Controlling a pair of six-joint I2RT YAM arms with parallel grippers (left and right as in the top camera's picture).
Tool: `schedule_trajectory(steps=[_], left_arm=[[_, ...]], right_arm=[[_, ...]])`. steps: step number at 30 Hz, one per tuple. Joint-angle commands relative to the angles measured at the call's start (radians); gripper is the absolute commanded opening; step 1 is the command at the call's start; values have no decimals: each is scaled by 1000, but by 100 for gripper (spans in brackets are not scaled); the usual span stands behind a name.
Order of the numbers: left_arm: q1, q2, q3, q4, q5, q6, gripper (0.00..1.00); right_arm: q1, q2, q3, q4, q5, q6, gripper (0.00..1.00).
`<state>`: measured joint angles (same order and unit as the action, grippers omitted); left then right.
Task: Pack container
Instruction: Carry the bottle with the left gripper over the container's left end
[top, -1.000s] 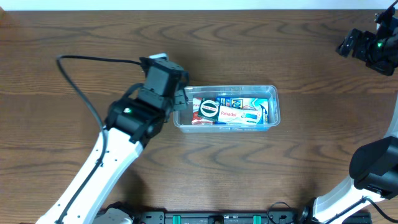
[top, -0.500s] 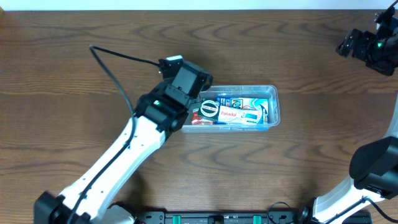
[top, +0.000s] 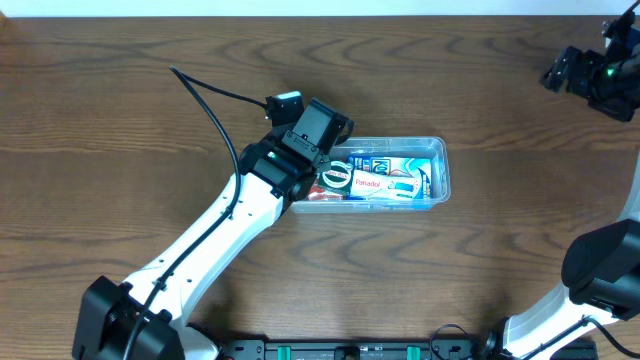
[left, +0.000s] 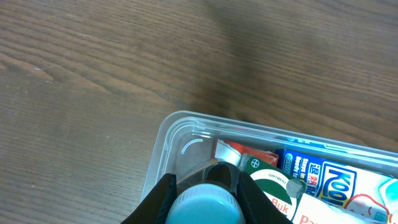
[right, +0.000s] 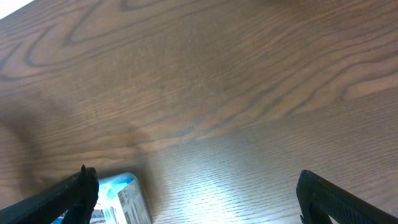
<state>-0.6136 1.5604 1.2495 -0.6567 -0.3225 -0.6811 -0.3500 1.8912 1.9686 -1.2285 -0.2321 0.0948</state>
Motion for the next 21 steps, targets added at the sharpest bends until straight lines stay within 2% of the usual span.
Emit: schedule_trajectory(steps=[1,21], left_arm=[[-5,25,19,0,-39,-17,14],[-5,168,19,-2,-73,-80,14]], right_arm=[[-5,-24,13,2,-4,5,99],[-5,-24,13,3,-4,5,99]])
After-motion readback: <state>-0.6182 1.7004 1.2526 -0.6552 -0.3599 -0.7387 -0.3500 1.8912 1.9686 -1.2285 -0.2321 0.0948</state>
